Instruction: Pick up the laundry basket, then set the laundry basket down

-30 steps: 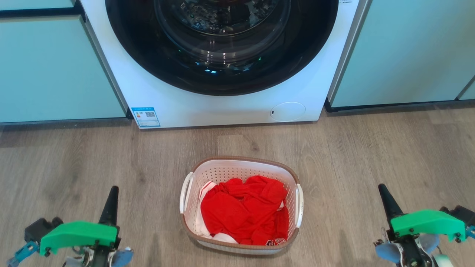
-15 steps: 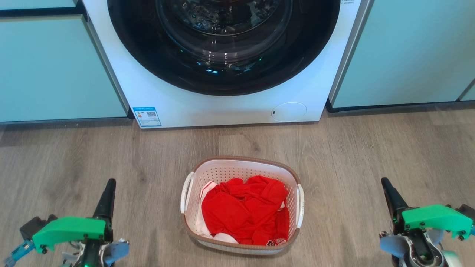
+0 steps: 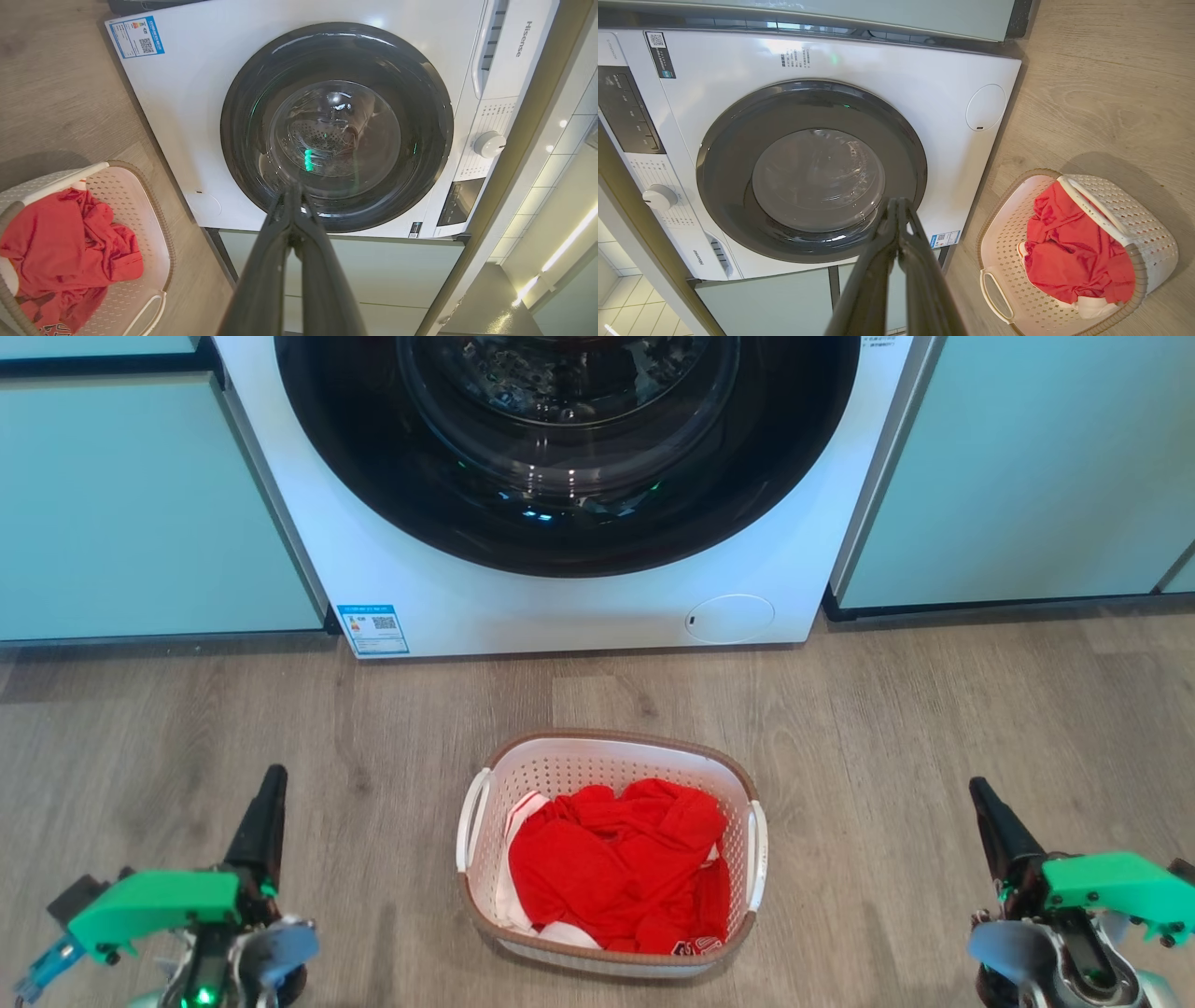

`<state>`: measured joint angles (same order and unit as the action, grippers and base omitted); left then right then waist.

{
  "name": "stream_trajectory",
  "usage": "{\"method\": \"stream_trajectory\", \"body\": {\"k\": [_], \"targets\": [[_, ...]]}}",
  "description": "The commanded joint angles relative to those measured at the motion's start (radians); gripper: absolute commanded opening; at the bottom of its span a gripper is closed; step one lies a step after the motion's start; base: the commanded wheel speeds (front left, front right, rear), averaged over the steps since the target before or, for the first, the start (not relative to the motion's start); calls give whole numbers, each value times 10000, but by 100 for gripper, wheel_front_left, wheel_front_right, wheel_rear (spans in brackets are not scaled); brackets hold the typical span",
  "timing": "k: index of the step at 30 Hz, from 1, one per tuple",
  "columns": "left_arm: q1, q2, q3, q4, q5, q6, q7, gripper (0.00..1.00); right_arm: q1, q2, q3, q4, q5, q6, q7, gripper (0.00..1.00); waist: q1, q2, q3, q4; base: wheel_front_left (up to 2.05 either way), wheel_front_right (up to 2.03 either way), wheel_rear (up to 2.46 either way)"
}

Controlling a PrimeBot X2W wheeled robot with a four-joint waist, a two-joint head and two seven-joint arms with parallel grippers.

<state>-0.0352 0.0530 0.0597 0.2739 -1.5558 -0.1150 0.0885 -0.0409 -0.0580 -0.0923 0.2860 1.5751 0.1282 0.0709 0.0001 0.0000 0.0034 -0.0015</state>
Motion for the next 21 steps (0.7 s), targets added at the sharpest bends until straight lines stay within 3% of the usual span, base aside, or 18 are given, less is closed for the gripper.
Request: {"method": "stream_trajectory", "body": {"k": [1,21], "targets": [[-666,36,418,-297,-297,-124,108,0,-619,-135,131,-412,303,25,110,0,-1,0,-1,5,0,0,0],[-723,19,483,-288,-576,-157,201,0,-649,-92,19,-425,529,25,236,0,-1,0,-2,15,0,0,0]]}}
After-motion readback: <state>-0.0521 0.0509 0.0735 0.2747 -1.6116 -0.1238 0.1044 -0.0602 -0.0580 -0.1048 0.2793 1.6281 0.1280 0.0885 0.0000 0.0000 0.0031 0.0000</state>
